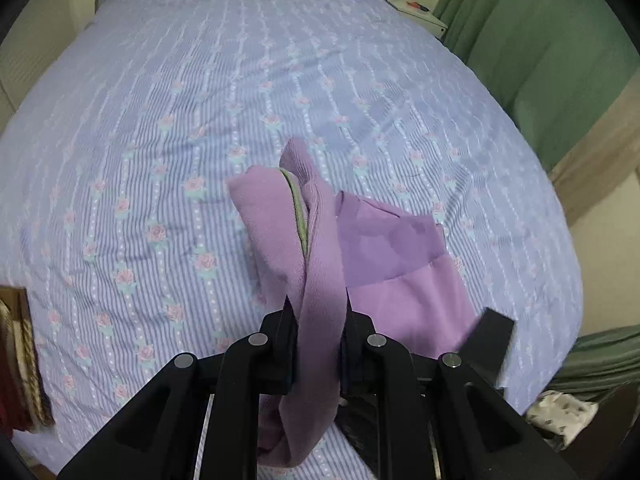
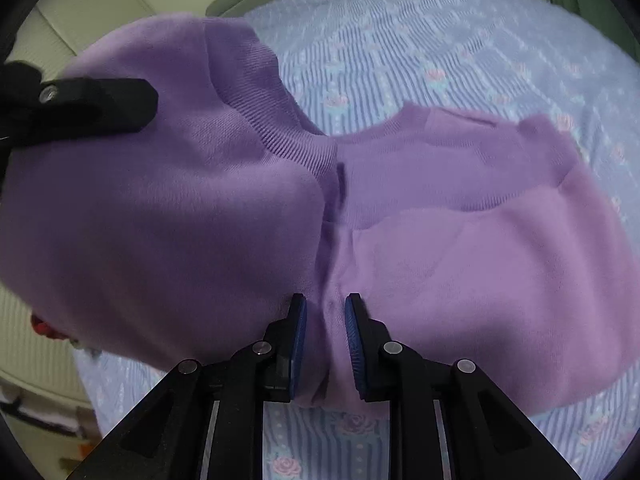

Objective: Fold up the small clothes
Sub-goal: 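Grasp the sweatshirt side with the left gripper and fold it across the body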

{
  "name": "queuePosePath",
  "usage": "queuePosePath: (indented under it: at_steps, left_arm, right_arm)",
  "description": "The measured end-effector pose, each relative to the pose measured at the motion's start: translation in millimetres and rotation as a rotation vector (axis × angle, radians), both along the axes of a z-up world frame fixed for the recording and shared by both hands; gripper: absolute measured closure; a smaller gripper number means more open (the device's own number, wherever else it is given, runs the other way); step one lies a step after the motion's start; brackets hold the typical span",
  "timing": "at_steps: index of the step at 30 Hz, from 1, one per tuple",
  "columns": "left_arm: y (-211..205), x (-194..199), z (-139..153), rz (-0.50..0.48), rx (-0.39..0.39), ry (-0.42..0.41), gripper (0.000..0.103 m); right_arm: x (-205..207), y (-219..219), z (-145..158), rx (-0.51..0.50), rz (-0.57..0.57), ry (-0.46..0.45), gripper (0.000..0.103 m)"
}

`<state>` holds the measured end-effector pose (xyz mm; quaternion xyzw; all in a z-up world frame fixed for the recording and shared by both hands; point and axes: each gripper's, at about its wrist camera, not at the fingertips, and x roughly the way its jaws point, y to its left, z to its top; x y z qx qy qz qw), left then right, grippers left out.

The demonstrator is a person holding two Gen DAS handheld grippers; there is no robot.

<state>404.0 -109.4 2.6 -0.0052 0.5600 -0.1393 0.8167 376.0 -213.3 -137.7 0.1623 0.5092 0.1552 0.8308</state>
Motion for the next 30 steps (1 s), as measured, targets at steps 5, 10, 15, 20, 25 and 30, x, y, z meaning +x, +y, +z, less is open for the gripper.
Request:
queuePosePath:
  at_steps: [5, 10, 15, 20, 25, 30]
  left_arm:
    - [-33.7, 3.1, 2.3, -0.031, 0.021, 0.018, 0.086]
    - [-80.9, 7.4, -10.4, -0.051, 0.033, 0.065, 0.086]
    - [-122.3, 9.9, -34.1, -0.048, 0.051, 0.092, 0.086]
    - [-146.0, 11.3, -59.3, -0.042, 0.015, 0.131, 0.086]
    - [-154.3, 11.3, -80.3, -0.073, -0.056, 0.178, 0.075]
    - [-143.9, 14.1, -83.2, -0.073, -0.211, 0.250, 0.059]
  right_arm:
    - [-23.2, -52.1, 27.7, 0.010, -0.119, -0.077, 0.080]
    - [-35.1, -113.9, 48.7, -0.097, -0.217, -0.133, 0.080]
    - [-39.4, -161.4, 48.6, -0.112, -0.284, -0.114, 0.080]
    - [-48.7, -185.1, 42.2, -0.094, -0.327, -0.097, 0.080]
    - [-58.5, -203.6, 33.1, -0.076, -0.362, -0.084, 0.080]
    - [-66.0, -205.4, 32.3, -0.080, -0.373, -0.080, 0.080]
